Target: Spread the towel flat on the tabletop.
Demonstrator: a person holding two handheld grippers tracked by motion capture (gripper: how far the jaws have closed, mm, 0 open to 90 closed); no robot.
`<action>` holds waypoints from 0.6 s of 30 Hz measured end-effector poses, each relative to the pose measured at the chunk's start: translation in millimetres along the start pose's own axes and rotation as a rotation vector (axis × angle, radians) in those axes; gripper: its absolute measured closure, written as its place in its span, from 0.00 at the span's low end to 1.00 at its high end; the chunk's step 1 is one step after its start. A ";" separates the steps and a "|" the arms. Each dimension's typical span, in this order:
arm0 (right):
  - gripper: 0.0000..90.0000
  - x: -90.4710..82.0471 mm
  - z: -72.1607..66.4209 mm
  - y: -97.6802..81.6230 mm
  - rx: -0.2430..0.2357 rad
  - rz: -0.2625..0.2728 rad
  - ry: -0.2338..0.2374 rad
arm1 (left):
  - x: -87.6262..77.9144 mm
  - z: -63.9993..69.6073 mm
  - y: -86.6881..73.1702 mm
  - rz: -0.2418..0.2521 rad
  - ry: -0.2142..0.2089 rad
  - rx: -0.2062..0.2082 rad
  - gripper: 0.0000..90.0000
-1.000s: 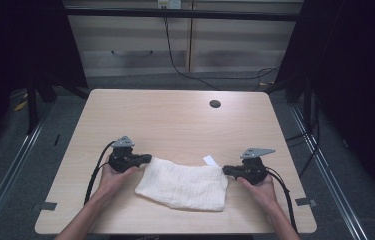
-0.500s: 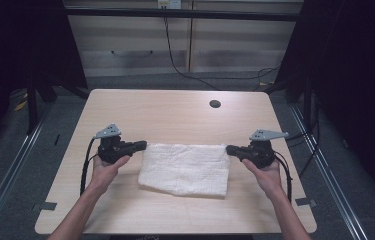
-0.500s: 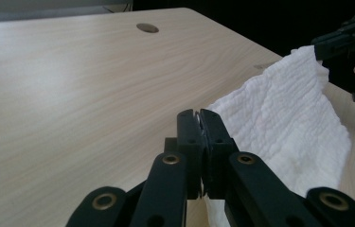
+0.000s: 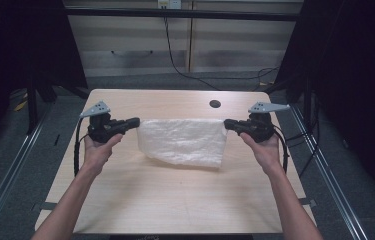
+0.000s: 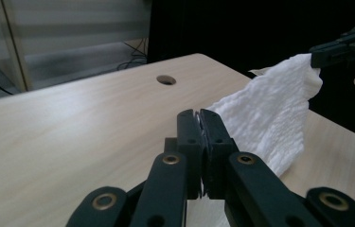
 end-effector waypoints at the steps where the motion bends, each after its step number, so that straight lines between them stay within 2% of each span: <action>1: 0.96 -0.4 1.8 4.3 0.003 0.009 -0.003 | -2.3 -1.8 6.2 0.009 0.003 0.003 0.98; 4: 0.96 -2.9 7.1 19.2 0.005 0.031 -0.009 | -5.5 -5.5 24.6 0.017 0.011 0.008 0.98; 6: 0.96 -1.8 10.8 31.3 0.003 0.037 -0.015 | -1.5 -7.3 36.6 0.001 0.047 0.022 0.98; 7: 0.96 -1.8 10.8 31.3 0.003 0.037 -0.015 | -1.5 -7.3 36.6 0.001 0.047 0.022 0.98; 8: 0.96 -0.3 14.9 46.0 -0.003 0.037 -0.032 | 0.4 -9.3 48.3 0.012 0.050 0.018 0.98; 13: 0.96 -2.2 25.1 74.6 -0.006 0.066 -0.065 | -0.3 -16.7 77.2 0.034 0.070 0.029 0.98; 15: 0.97 -3.4 28.5 84.8 0.003 0.083 -0.076 | -1.1 -19.6 88.4 0.062 0.071 0.018 0.98; 18: 0.97 -4.8 28.4 98.1 -0.002 0.100 -0.096 | -4.0 -21.4 104.0 0.097 0.084 0.025 0.98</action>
Point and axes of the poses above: each handheld gripper's, and its own axes: x roughly forward along the jaws, y roughly out of its top, z roughly to its right, the point moved 2 cm from there along x, roughly forward along the jaws, and after that the axes turned 4 degrees about -z, right-handed, at the moved point
